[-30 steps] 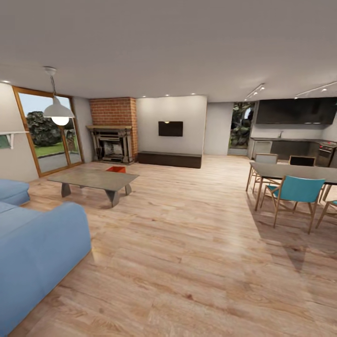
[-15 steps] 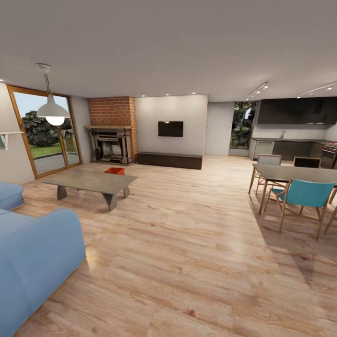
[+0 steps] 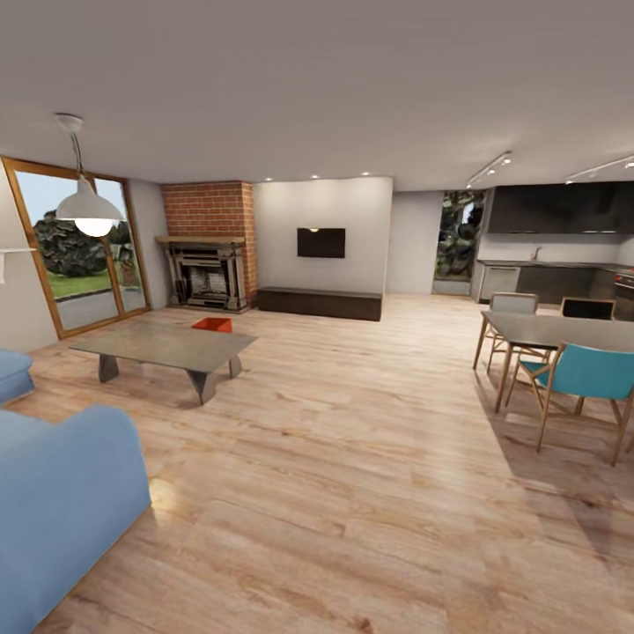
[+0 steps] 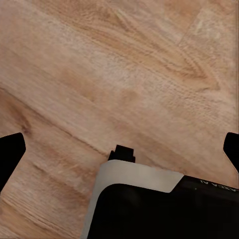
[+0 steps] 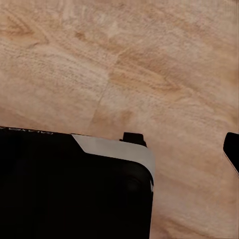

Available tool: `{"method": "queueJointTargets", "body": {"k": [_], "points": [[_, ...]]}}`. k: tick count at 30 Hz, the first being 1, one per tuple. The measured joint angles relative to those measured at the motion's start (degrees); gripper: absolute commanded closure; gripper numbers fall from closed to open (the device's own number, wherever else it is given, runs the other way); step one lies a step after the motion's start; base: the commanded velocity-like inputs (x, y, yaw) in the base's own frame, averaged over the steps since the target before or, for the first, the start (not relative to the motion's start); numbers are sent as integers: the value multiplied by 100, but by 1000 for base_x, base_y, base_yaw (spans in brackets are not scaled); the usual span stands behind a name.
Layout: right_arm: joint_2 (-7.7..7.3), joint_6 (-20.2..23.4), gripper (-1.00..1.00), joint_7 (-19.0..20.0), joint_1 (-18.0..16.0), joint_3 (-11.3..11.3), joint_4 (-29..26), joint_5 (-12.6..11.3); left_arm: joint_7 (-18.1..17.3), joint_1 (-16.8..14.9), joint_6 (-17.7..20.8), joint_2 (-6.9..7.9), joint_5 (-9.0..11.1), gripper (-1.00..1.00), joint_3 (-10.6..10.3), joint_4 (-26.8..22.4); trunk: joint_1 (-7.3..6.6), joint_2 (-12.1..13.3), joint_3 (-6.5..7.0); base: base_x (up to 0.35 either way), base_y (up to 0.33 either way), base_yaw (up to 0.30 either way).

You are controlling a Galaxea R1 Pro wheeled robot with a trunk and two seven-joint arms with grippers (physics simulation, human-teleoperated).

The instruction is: Move the two storage containers from the living room to the garage. In the garage, place one container on the floor and stack the other container on top of it (either order is fine).

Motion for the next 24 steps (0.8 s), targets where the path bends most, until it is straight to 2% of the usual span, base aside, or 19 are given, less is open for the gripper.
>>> {"method": "queueJointTargets", "body": {"k": [24], "points": [[0,0,-100,0,0,1,0,0,0,0,0,0,0,-100,0,0,0,0,0,322,0,0]]}}
